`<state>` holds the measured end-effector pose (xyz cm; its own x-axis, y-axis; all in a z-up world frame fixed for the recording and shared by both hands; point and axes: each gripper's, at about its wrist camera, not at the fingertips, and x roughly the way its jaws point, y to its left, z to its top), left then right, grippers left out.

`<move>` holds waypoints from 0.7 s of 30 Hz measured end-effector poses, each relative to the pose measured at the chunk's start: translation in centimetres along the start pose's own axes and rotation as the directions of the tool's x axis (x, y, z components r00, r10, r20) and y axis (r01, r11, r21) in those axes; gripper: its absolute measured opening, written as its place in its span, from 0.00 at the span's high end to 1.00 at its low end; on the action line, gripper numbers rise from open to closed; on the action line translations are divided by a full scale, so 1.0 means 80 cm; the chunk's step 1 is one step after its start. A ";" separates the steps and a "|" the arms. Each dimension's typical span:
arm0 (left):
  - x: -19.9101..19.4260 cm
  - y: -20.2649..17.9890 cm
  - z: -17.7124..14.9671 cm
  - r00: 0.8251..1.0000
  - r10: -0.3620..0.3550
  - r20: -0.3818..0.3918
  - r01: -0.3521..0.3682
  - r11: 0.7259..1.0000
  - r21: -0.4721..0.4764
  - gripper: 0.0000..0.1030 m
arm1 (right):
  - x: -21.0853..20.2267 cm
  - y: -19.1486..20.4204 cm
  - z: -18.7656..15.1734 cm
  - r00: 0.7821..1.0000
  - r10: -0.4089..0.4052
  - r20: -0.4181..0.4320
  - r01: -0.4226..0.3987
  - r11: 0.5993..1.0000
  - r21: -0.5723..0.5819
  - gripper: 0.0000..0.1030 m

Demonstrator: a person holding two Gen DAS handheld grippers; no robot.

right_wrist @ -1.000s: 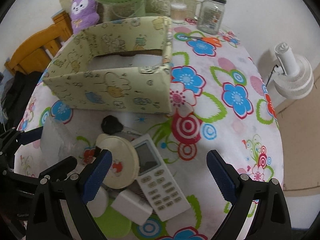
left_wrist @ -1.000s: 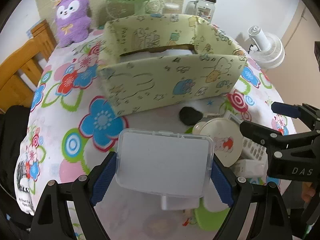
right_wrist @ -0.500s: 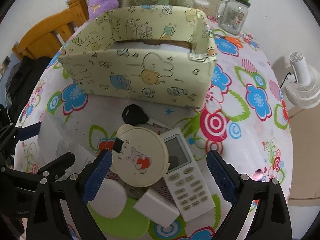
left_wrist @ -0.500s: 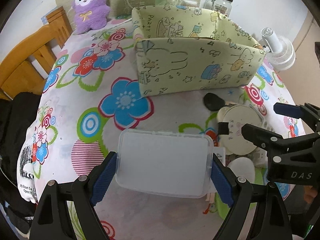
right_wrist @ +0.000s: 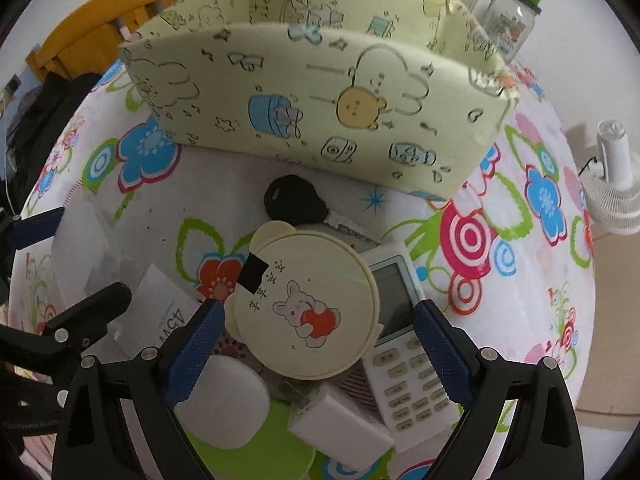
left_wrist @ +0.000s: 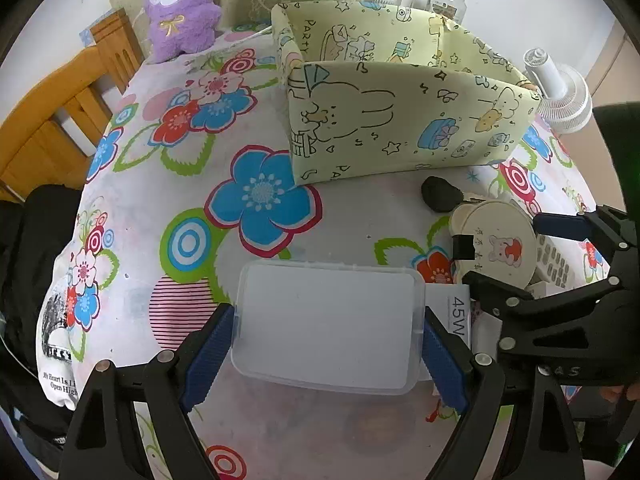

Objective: Organize rigid objects
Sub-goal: 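Lift the clear container with the left tool while the right tool grasps the round bunny mirror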

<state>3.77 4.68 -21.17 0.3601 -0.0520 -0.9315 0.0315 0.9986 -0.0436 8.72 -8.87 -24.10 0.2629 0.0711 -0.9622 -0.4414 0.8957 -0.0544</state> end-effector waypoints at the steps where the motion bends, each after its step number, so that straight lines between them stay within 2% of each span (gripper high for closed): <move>1: 0.000 0.001 0.000 1.000 0.001 0.000 -0.001 1.000 -0.001 0.13 | 0.001 0.002 0.001 1.000 -0.010 0.002 0.010 1.000 -0.008 0.06; 8: 0.001 0.016 0.006 1.000 0.002 -0.005 -0.002 1.000 -0.031 0.13 | 0.010 0.020 0.011 0.998 -0.059 0.009 0.059 0.998 -0.027 0.06; 13: -0.002 0.021 0.009 1.000 0.018 0.001 -0.018 0.999 -0.034 0.13 | 0.012 0.027 0.013 0.996 -0.084 0.004 0.084 0.996 0.023 0.06; 16: -0.003 0.019 0.009 1.000 0.031 -0.001 -0.031 0.999 -0.016 0.13 | 0.015 0.047 0.011 0.988 -0.157 0.005 0.157 0.987 -0.019 0.10; 19: 0.000 0.023 0.009 0.999 0.035 -0.007 -0.035 0.999 -0.022 0.13 | 0.013 0.062 0.008 0.985 -0.168 0.032 0.169 0.985 -0.023 0.16; 21: 0.001 0.025 0.010 1.000 0.029 -0.010 -0.030 0.999 -0.030 0.13 | 0.011 0.067 0.007 0.984 -0.172 0.036 0.173 0.985 -0.020 0.16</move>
<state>4.61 6.64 -21.08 0.3511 -0.0227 -0.9361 -0.0073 0.9996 -0.0270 7.10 -3.79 -25.05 0.3658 -0.0685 -0.9282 -0.4060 0.8857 -0.2253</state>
